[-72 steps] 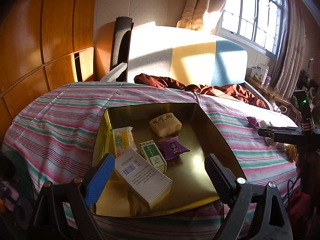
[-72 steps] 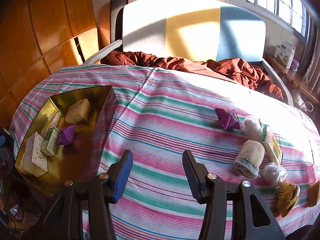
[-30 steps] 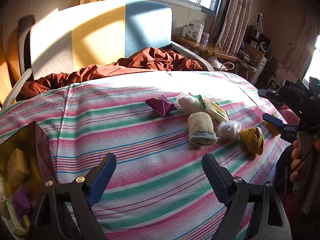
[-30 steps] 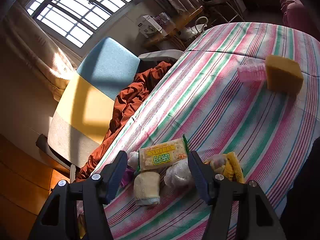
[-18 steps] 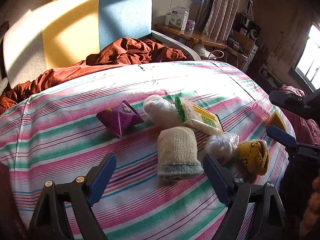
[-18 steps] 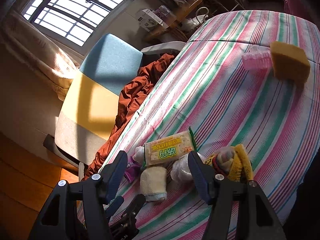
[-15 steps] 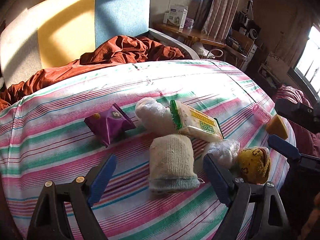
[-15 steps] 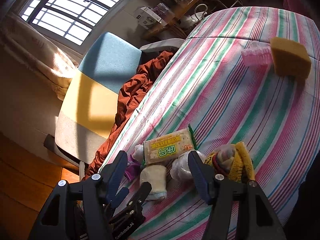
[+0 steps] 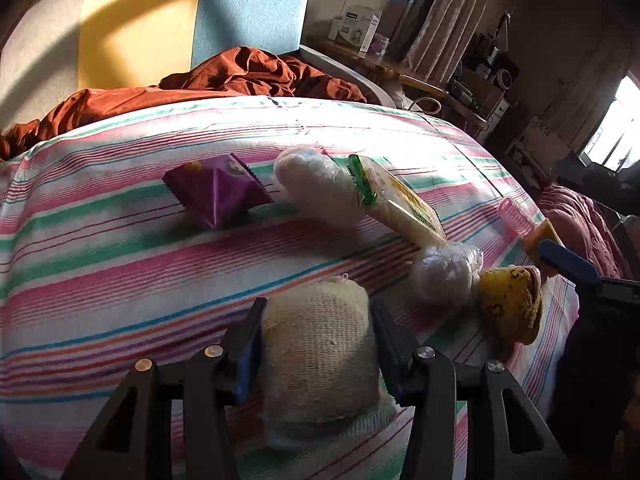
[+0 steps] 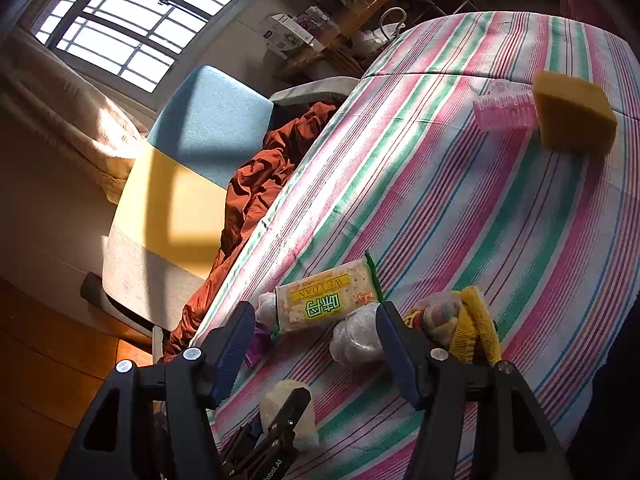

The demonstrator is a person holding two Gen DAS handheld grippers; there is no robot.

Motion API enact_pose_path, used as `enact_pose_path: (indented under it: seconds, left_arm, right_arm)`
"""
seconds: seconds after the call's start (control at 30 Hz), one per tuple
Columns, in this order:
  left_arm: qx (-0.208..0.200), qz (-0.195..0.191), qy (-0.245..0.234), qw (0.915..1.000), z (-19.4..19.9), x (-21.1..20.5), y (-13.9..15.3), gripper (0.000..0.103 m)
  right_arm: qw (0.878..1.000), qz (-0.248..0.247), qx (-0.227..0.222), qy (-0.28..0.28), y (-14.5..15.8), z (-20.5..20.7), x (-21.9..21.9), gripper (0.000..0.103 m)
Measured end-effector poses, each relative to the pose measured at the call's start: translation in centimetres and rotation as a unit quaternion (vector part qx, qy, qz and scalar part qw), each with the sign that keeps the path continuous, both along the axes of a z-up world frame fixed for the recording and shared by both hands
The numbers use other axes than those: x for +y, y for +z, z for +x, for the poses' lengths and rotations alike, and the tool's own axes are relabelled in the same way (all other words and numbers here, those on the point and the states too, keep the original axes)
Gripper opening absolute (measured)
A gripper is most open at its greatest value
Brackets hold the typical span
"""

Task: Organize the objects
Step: 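Grasp the beige knitted roll with the left gripper while the right grasps the clear plastic bundle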

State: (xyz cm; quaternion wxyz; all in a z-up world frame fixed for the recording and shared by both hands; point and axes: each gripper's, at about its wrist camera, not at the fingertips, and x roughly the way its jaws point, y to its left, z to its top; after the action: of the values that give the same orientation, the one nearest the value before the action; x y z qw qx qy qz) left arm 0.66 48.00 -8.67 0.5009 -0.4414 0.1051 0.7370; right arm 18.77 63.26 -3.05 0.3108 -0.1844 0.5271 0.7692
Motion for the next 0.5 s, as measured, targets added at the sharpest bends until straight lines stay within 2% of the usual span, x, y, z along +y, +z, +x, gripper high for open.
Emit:
enact_pose_path:
  seconds: [0.33, 0.5]
  left_arm:
    - [0.029, 0.005, 0.029, 0.9991, 4.0, -10.9, 0.4, 0.050]
    - [0.045, 0.008, 0.018, 0.9988, 5.6, -13.9, 0.2, 0.050]
  right_arm:
    - [0.999, 0.001, -0.026, -0.037, -0.3, 1.0, 0.5, 0.064]
    - [0.996, -0.014, -0.062, -0.060, -1.1, 1.2, 1.0, 0.064]
